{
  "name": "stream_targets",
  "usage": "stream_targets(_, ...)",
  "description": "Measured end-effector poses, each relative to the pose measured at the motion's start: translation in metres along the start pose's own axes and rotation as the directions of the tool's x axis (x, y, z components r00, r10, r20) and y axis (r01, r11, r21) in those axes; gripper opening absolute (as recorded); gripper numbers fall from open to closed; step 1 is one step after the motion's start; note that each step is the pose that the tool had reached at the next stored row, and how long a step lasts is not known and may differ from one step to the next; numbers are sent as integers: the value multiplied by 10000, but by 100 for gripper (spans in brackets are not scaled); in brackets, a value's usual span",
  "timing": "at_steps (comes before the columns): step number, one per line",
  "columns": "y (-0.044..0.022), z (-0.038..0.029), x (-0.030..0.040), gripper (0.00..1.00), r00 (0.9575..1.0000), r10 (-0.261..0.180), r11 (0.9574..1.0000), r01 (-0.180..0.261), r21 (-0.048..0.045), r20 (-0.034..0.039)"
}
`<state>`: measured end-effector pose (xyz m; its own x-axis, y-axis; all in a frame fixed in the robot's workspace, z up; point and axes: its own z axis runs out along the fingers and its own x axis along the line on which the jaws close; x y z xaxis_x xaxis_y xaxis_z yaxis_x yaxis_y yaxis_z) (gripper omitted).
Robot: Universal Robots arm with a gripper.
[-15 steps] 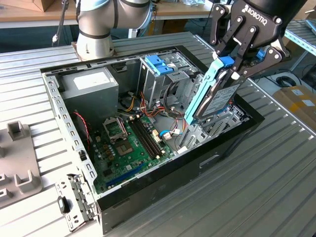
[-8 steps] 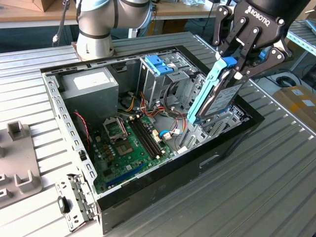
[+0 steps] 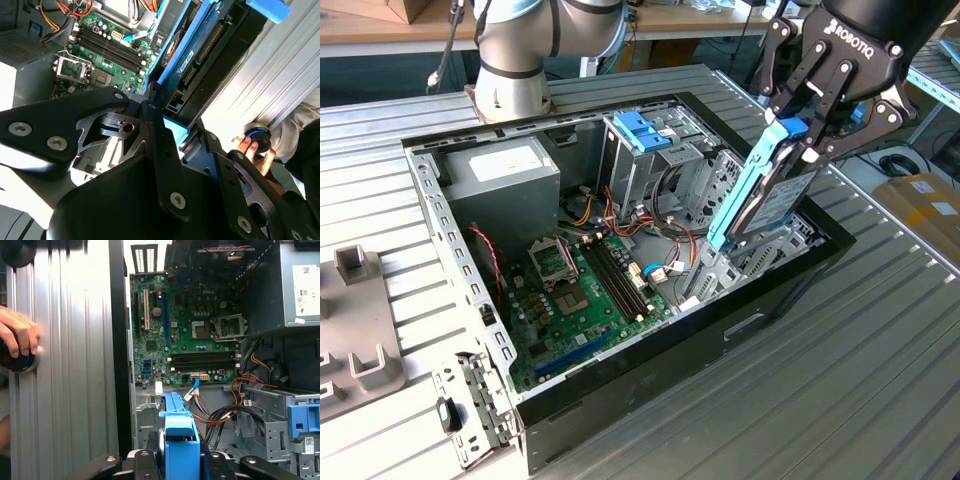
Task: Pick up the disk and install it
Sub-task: 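Pick up the disk, then insert the disk into the insertion slot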
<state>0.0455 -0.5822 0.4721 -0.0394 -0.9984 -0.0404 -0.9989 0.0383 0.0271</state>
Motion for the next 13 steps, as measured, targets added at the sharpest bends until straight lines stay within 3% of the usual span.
stream_targets(13, -133, 79, -24, 37, 10000, -70, 10000, 70, 0, -55)
